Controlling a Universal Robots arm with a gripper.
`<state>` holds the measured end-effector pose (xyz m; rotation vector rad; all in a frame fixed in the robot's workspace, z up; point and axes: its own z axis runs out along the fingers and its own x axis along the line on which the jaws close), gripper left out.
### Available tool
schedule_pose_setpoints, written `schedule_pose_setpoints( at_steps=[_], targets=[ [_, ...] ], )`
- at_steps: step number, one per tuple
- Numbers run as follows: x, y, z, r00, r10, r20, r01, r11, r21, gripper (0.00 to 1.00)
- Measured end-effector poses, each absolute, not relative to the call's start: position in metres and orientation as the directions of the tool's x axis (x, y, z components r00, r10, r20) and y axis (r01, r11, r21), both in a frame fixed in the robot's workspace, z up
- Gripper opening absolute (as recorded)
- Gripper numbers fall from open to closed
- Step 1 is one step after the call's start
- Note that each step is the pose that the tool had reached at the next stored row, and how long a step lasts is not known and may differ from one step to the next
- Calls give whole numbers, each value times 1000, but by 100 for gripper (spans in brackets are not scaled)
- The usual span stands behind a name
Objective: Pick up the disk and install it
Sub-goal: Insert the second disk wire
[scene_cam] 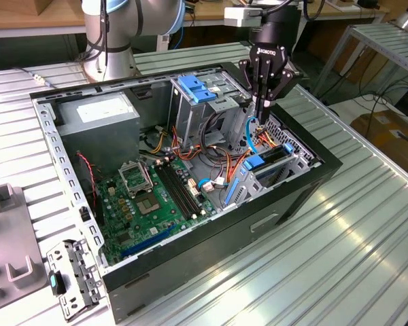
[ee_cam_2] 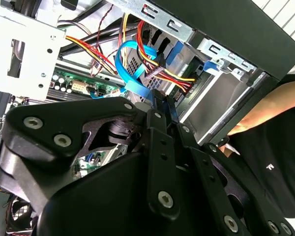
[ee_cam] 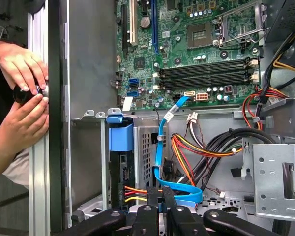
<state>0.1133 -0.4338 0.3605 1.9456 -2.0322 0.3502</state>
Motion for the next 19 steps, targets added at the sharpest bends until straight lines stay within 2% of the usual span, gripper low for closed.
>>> schedule_pose_setpoints(
  at_steps=[4, 15, 18, 19],
  targets=[
    [113, -434, 360, -33, -924, 381, -998, 50, 34, 16],
    [103, -446, 359, -27, -936, 351, -999, 36, 21, 16],
    [102, -451, 359, -28, -949, 313, -999, 35, 17, 16],
    [102, -453, 359, -28, -957, 290, -999, 34, 18, 16]
  ],
)
